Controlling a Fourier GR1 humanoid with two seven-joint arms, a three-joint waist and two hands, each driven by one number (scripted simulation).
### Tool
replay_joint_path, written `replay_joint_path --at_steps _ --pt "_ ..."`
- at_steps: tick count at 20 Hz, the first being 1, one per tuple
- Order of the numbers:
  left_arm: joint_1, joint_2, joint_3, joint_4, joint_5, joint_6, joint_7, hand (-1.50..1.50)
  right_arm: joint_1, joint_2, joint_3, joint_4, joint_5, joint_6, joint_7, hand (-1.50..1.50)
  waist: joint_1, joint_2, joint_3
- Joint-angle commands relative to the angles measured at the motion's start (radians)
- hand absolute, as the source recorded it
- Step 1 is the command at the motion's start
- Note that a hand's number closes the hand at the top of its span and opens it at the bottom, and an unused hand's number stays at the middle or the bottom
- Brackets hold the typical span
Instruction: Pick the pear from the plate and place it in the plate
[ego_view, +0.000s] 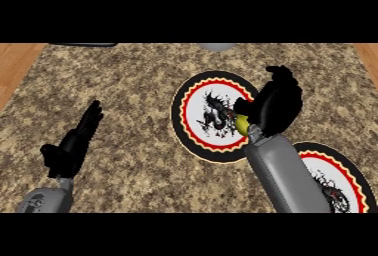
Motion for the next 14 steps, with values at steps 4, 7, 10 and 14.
replay_joint_path --at_steps 4,7,10,14 --pt "-0.008 -0.006 0.006 0.012 0.004 0.001 0.009 0.0 -0.033 0.01 -0.081 0.008 0.041 -0.331 0.197 -1.5 -0.015 -0.005 0.0" --pt "-0.007 0.02 0.033 0.011 0.022 -0.014 0.018 0.0 0.008 0.01 -0.093 -0.064 0.046 -0.433 0.169 -1.5 -0.025 -0.012 0.001" --pt "0.013 -0.007 0.014 0.015 0.0 0.013 0.006 0.0 0.09 0.01 -0.09 -0.151 -0.001 -0.546 0.123 -1.5 -0.042 -0.018 0.002" --pt "0.023 -0.016 0.025 0.015 0.005 0.029 0.013 0.0 0.263 0.01 -0.042 -0.243 -0.035 -0.685 0.07 -1.5 -0.067 -0.023 0.001"
